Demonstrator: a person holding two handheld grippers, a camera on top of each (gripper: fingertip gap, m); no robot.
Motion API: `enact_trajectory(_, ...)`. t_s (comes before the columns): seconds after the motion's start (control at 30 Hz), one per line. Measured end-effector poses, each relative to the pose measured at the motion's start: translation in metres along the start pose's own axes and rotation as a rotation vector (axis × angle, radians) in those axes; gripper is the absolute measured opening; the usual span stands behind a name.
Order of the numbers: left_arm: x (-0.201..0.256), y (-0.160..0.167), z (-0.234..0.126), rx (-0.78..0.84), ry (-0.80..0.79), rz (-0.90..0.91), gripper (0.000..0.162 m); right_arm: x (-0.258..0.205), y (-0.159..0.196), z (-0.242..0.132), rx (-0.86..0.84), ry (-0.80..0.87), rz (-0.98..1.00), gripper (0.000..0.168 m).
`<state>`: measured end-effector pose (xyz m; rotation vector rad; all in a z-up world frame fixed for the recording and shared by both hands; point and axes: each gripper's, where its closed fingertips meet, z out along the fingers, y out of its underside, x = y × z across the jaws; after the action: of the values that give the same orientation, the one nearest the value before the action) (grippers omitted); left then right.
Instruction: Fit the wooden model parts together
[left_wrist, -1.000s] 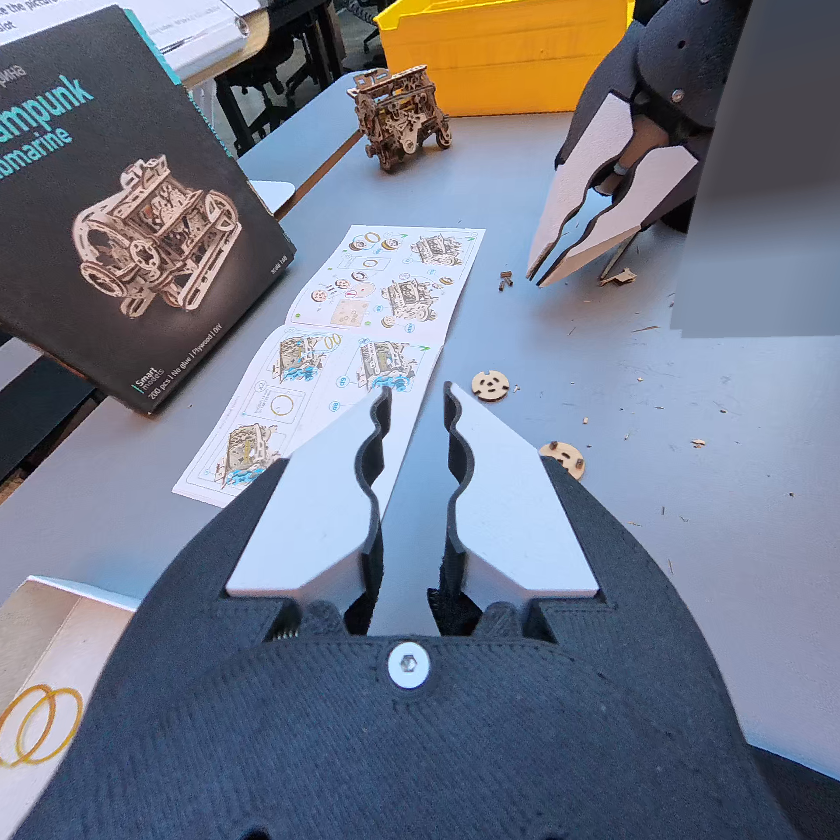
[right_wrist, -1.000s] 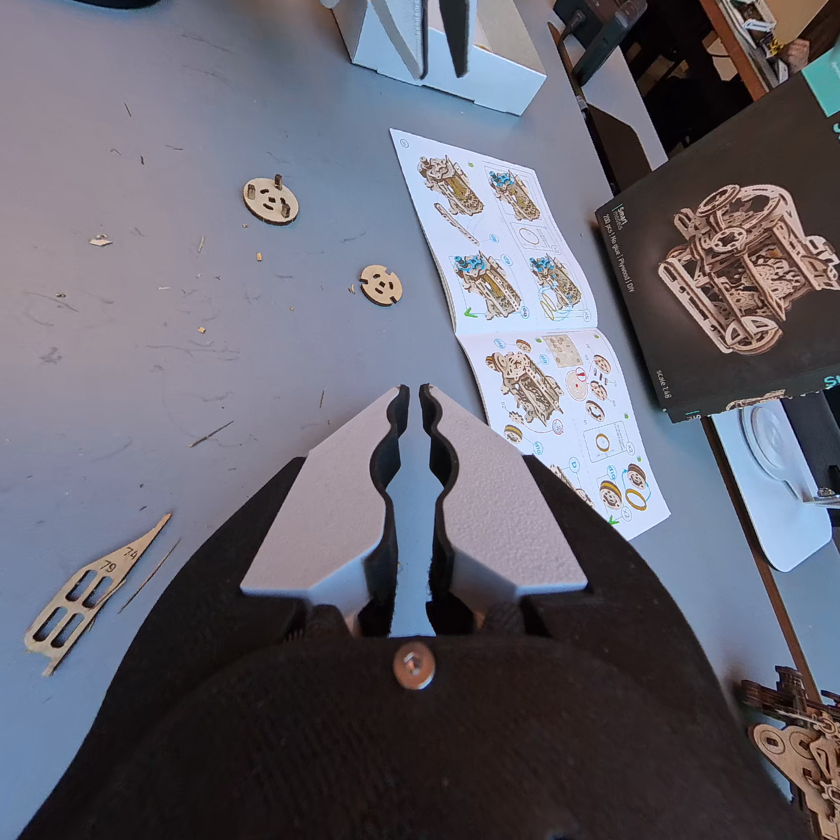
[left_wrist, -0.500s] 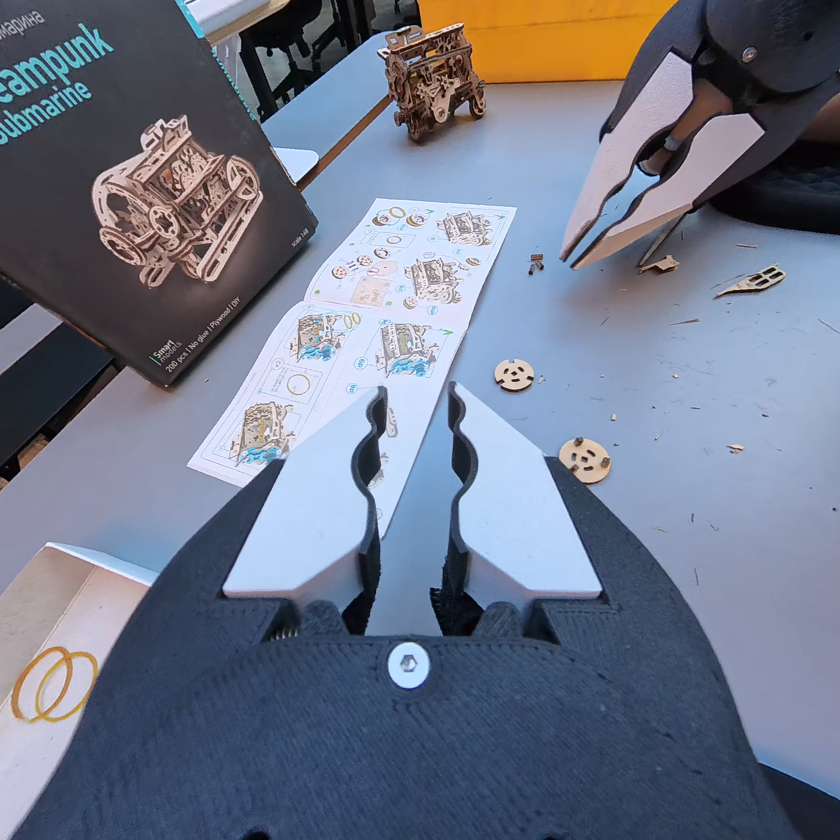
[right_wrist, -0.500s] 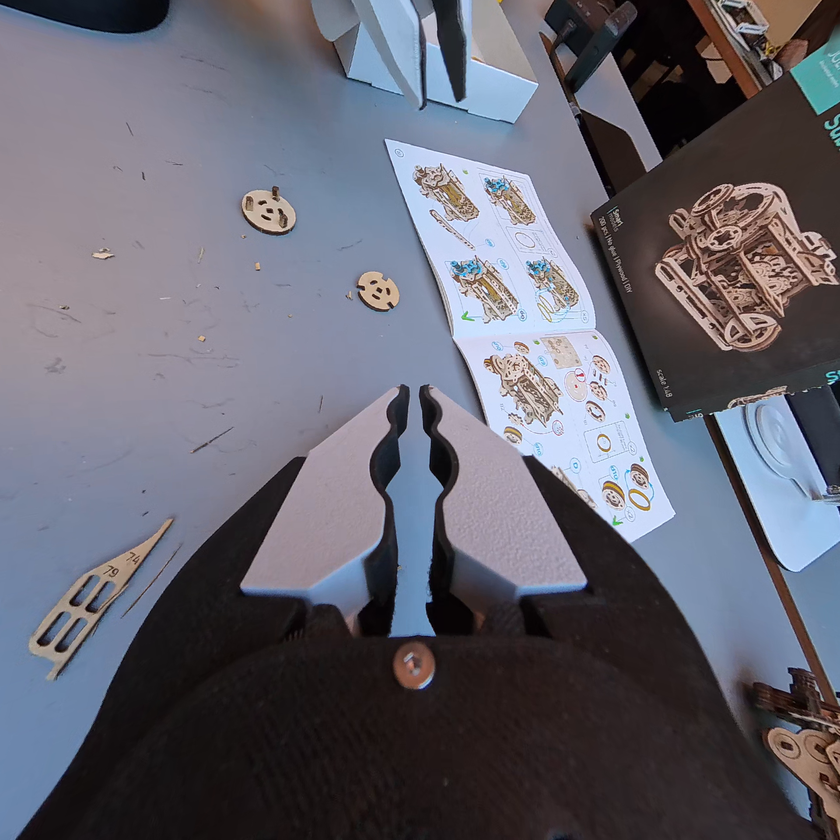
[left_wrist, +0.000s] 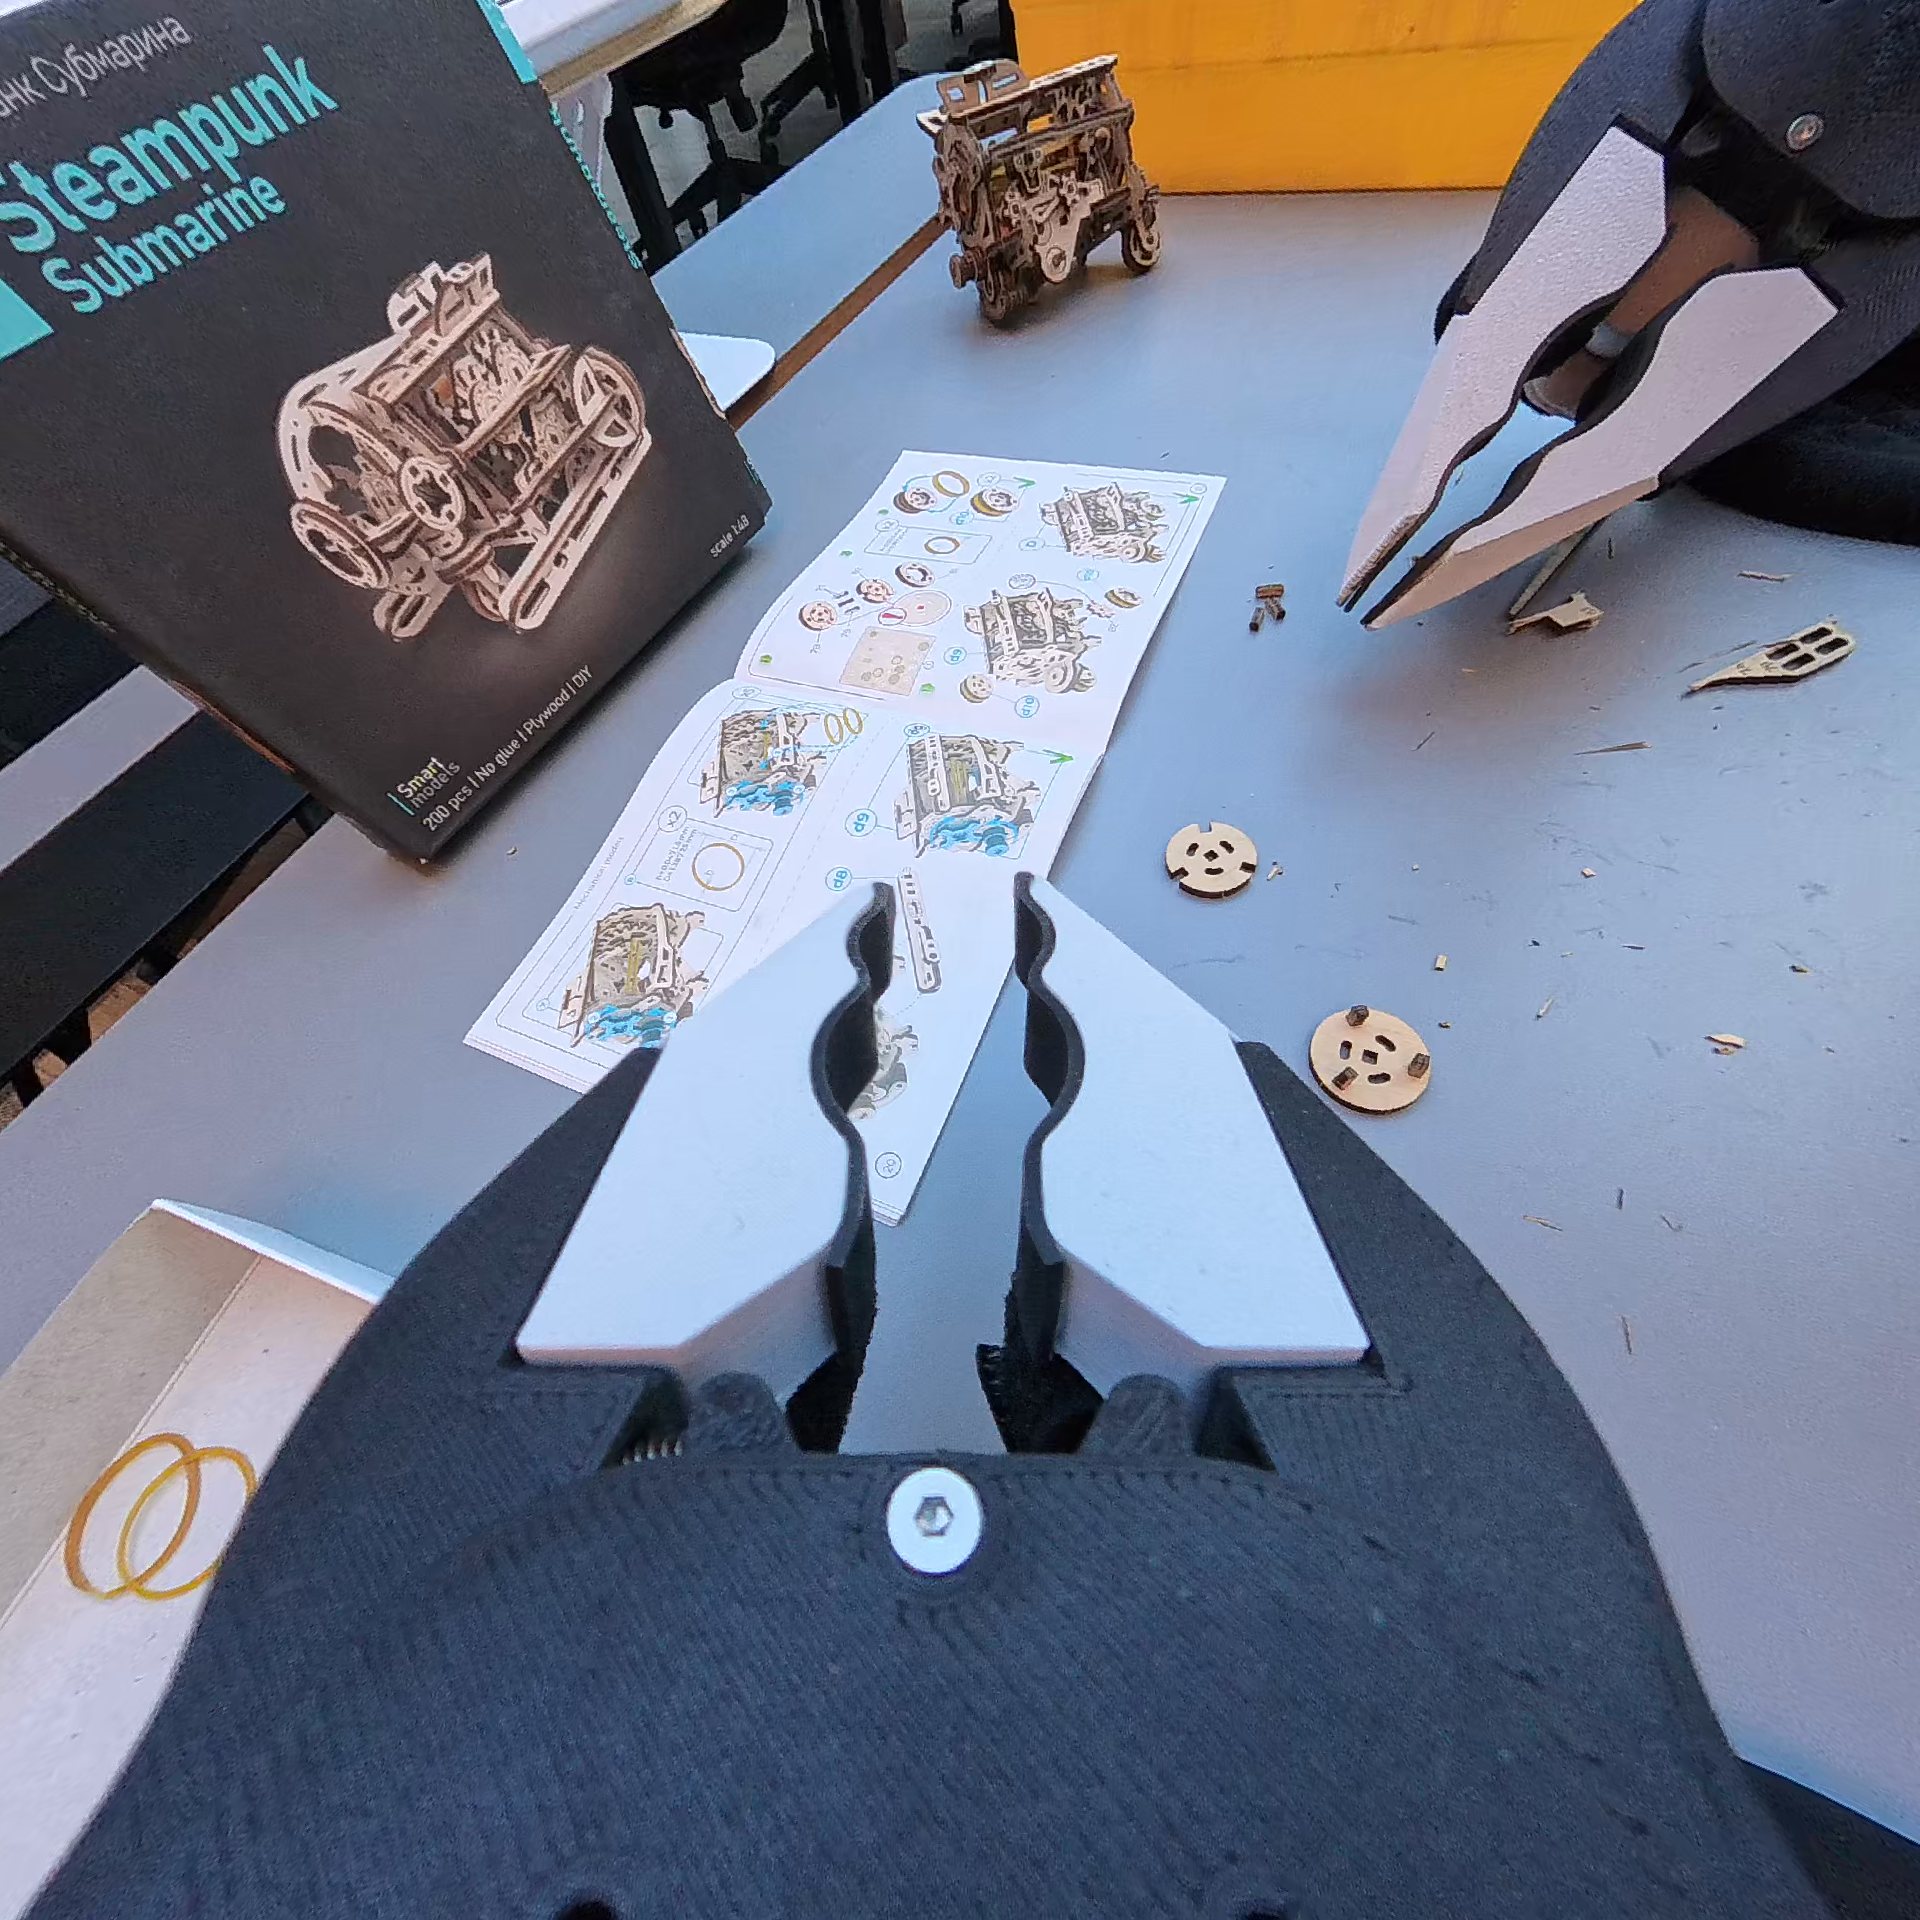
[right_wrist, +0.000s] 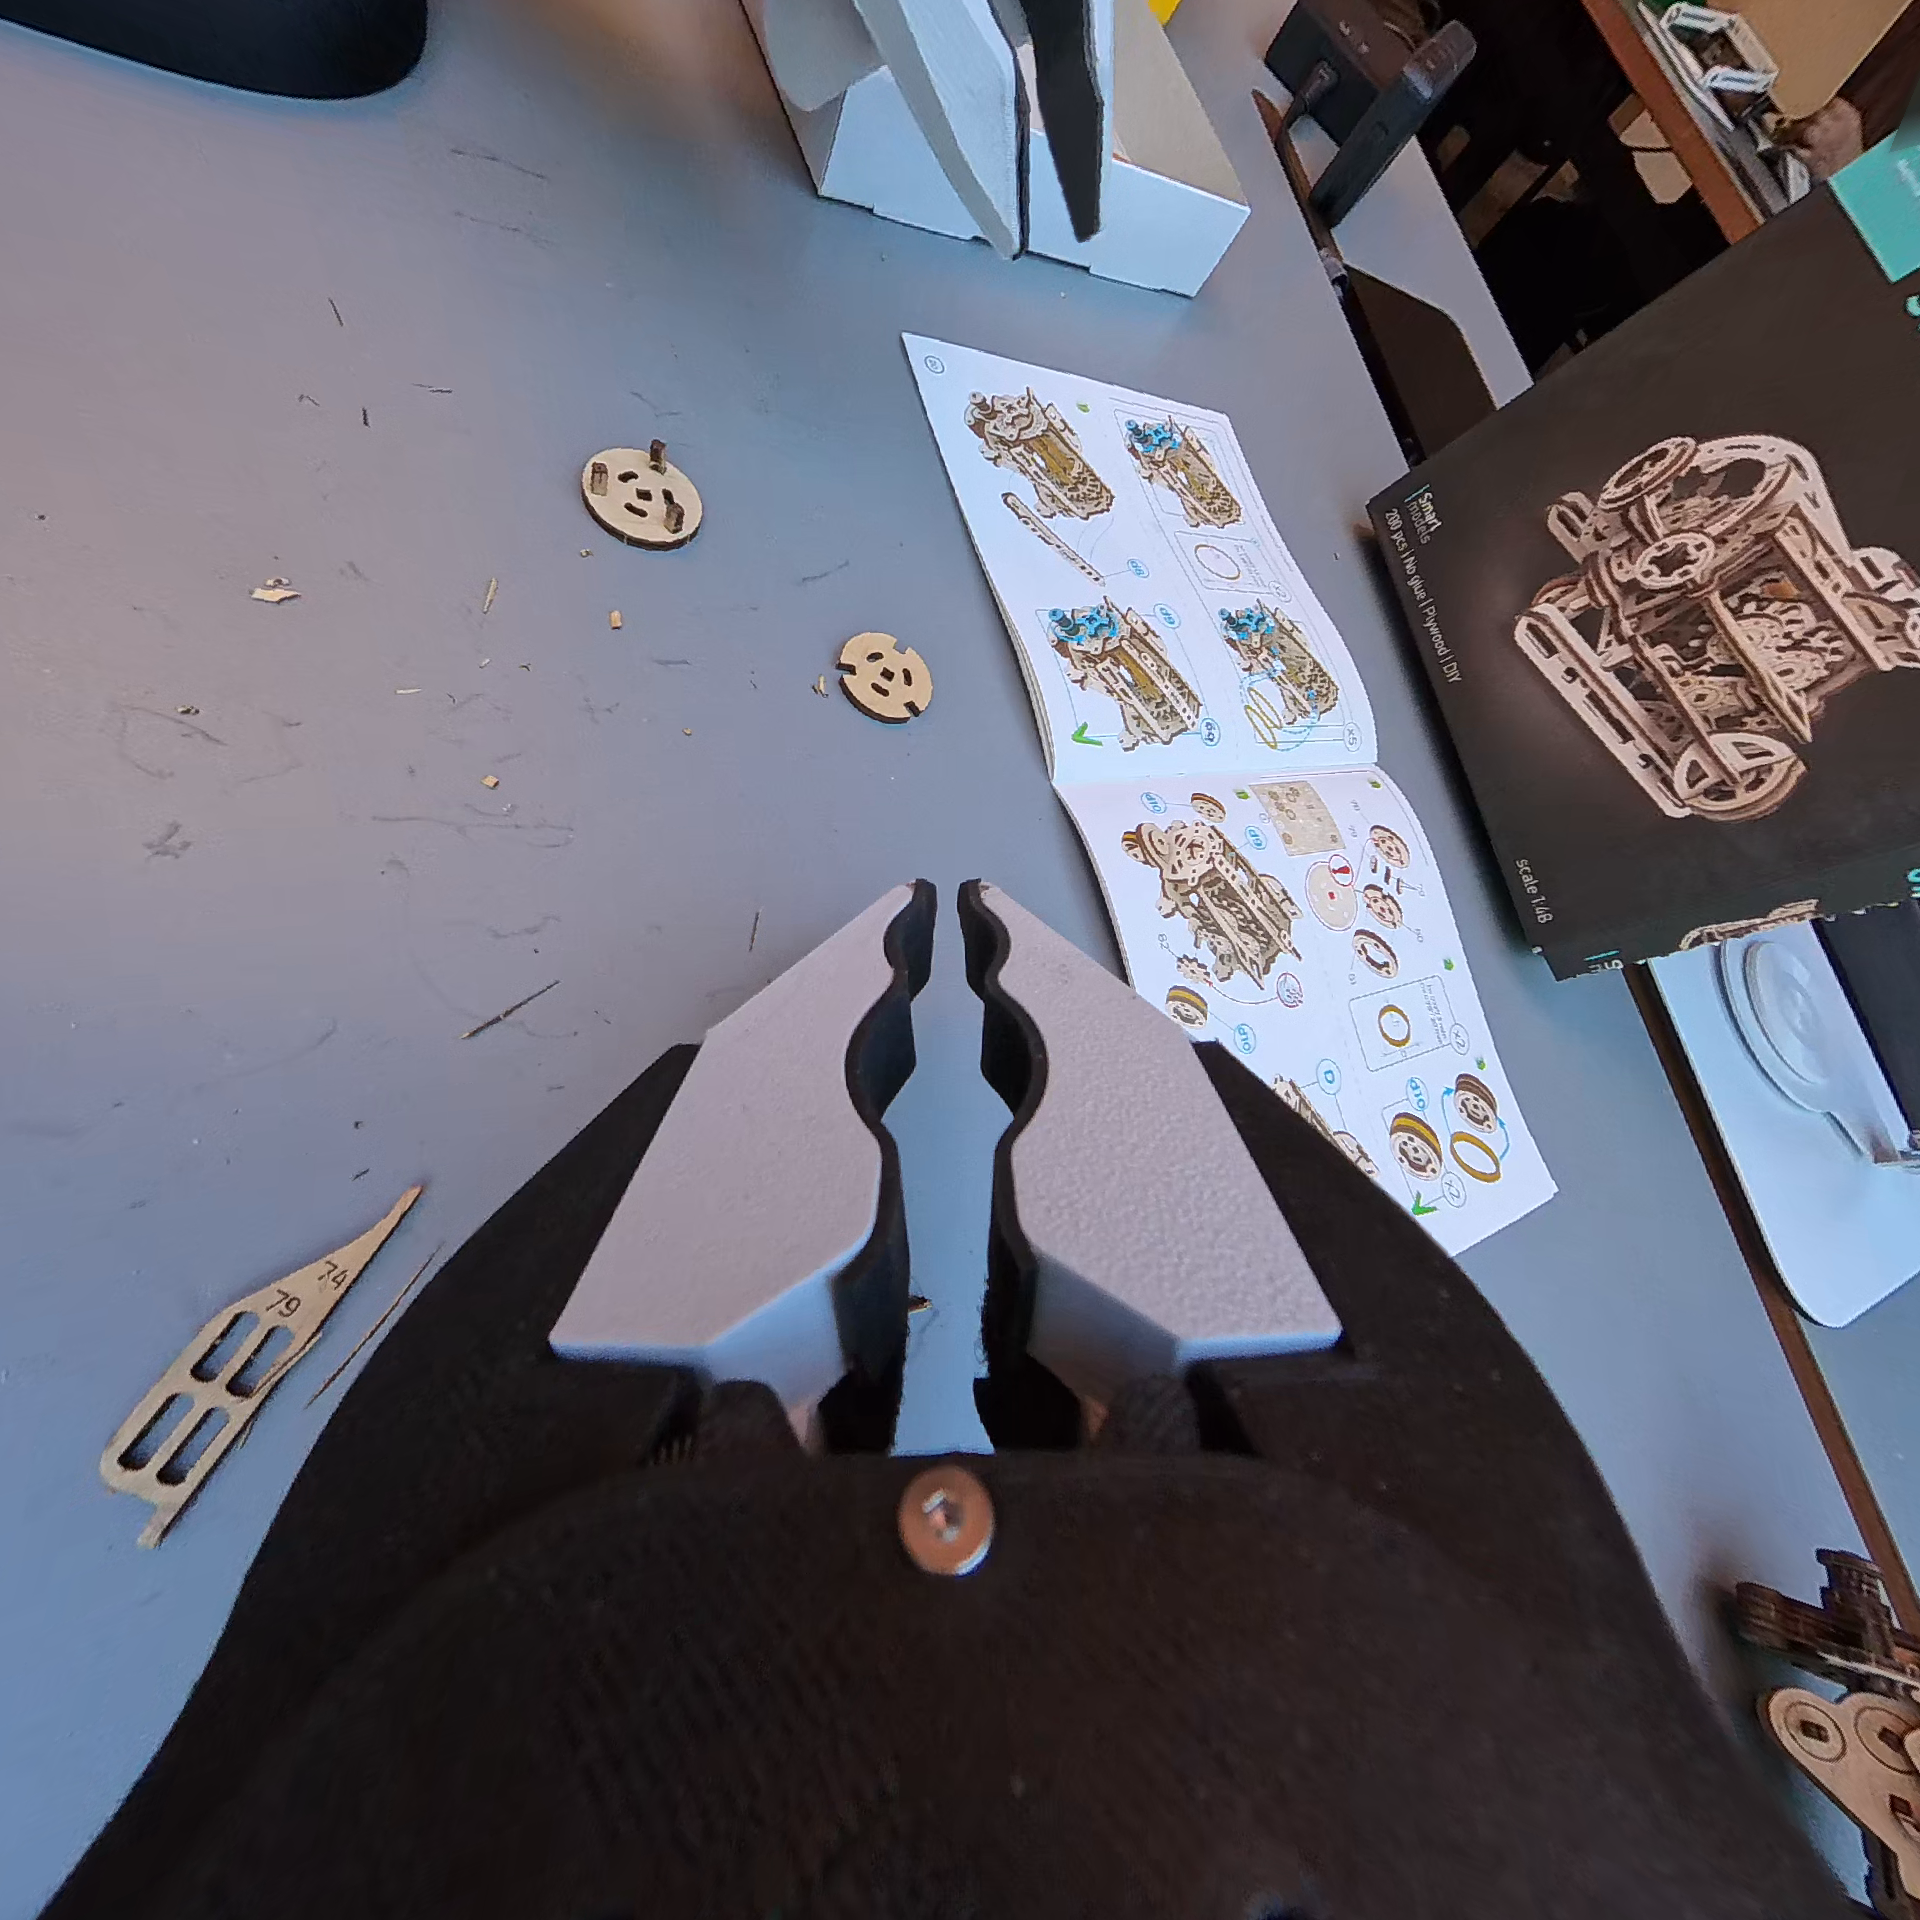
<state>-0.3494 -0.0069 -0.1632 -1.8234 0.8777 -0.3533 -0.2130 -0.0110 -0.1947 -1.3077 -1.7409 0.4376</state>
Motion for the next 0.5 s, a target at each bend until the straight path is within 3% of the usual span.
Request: enact_trajectory(0.5,-0.0039,0.0002,-0.0013,0.0,-0.017,-0.012,0.021,-0.0003,0.0008,0.0005,-0.004,-0.001,-0.001,0.004)
